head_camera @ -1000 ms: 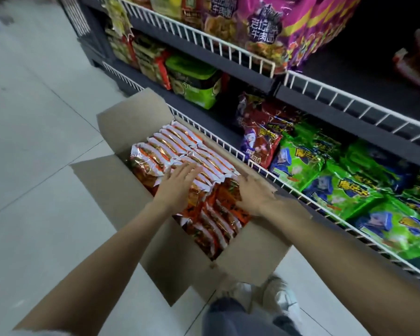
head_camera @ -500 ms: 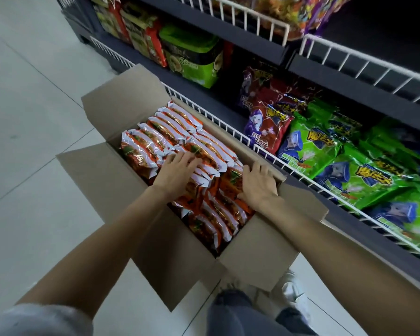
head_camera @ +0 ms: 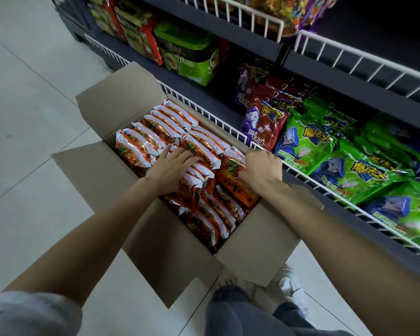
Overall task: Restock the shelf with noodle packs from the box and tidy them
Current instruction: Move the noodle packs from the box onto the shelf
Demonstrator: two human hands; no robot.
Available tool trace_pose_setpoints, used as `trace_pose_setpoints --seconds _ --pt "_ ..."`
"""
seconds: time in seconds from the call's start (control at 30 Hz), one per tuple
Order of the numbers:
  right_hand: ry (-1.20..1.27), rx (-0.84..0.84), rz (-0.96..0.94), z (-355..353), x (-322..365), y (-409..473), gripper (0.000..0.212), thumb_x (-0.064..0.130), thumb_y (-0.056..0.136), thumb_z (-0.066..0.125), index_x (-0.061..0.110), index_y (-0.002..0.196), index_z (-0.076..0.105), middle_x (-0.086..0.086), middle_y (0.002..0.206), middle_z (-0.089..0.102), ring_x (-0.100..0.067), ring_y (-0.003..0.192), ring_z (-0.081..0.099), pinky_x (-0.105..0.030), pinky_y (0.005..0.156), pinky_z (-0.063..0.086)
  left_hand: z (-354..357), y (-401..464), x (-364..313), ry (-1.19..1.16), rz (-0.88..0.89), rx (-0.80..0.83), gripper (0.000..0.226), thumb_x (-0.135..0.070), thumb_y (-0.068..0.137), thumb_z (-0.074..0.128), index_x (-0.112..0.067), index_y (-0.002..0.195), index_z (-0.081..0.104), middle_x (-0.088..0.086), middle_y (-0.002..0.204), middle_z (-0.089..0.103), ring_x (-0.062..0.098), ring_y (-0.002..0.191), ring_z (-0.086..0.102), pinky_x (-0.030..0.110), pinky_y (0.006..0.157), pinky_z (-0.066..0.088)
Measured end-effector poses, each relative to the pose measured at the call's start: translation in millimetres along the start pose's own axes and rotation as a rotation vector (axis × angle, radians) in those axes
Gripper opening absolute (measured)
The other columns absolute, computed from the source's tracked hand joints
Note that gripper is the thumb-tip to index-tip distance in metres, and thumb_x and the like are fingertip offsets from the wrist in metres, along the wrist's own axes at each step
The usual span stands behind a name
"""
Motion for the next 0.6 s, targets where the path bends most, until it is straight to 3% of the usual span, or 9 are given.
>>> trace_pose_setpoints --seconds 0.07,0.13,0.23,0.3,0.4,0.5,0.6 --pt "0.066 0.032 0.012 -10 -4 0 0.034 0.034 0.083 0.066 0.008 0.104 0.060 -0.007 0.095 0.060 -0.024 0.088 0.061 -0.037 0.081 0.051 -3 2 0 0.021 0.030 0.000 0.078 -0.034 0.083 0.063 -0.021 0.147 0.020 0.002 0.149 0.026 0.024 0.140 0.016 0.047 0.118 0.001" --pt "0.156 0.056 0.041 -21 -11 3 0.046 0.045 0.079 0.068 0.008 0.106 0.060 -0.007 0.098 0.056 -0.024 0.090 0.056 -0.034 0.074 0.050 -6 4 -1 0.039 0.068 -0.015 0.072 -0.037 0.081 0.063 -0.021 0.142 0.028 0.002 0.143 0.031 0.024 0.137 0.021 0.047 0.117 0.001" --pt "0.321 0.048 0.034 -44 -20 6 0.062 0.045 0.077 0.070 0.006 0.121 0.052 -0.014 0.119 0.051 -0.031 0.109 0.051 -0.038 0.085 0.048 -9 1 -2 0.052 0.103 -0.012 0.069 -0.039 0.082 0.062 -0.020 0.140 0.031 0.002 0.143 0.033 0.022 0.138 0.021 0.047 0.115 -0.005" --pt "0.369 0.067 0.024 -55 -24 2 0.063 0.042 0.079 0.068 0.006 0.126 0.047 -0.014 0.125 0.048 -0.033 0.112 0.051 -0.041 0.089 0.047 -12 -3 -3 0.041 0.127 -0.014 0.067 -0.041 0.082 0.062 -0.020 0.138 0.032 0.001 0.141 0.038 0.020 0.138 0.025 0.048 0.114 -0.007" --pt "0.388 0.058 0.030 -70 -30 -14 0.058 0.041 0.081 0.064 0.006 0.124 0.045 -0.013 0.112 0.059 -0.034 0.103 0.057 -0.041 0.083 0.049 -23 -14 -4 -0.024 0.153 -0.097 0.066 -0.043 0.076 0.067 -0.020 0.131 0.038 0.000 0.127 0.052 0.019 0.126 0.043 0.049 0.116 0.000" --pt "0.464 -0.085 0.114 -104 -51 -38 0.056 0.042 0.080 0.063 0.011 0.124 0.047 -0.006 0.093 0.059 -0.030 0.091 0.059 -0.034 0.070 0.046 -54 -31 -10 -0.071 0.155 -0.274 0.073 -0.047 0.066 0.076 -0.016 0.124 0.045 0.003 0.123 0.057 0.023 0.122 0.049 0.048 0.115 0.010" --pt "0.689 -0.229 0.212 -138 -81 -74 0.054 0.039 0.078 0.067 0.015 0.123 0.050 -0.003 0.093 0.063 -0.024 0.089 0.062 -0.037 0.077 0.052 -101 -62 -16 -0.228 0.068 -0.448 0.079 -0.062 0.061 0.069 -0.015 0.120 0.046 0.008 0.116 0.061 0.030 0.113 0.054 0.046 0.110 0.023"
Point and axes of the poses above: each hand's wrist, its own y-axis towards the middle knuckle, its own z-axis out of the palm, x = y × z, the point moved 7 cm from there along y, towards the middle knuckle
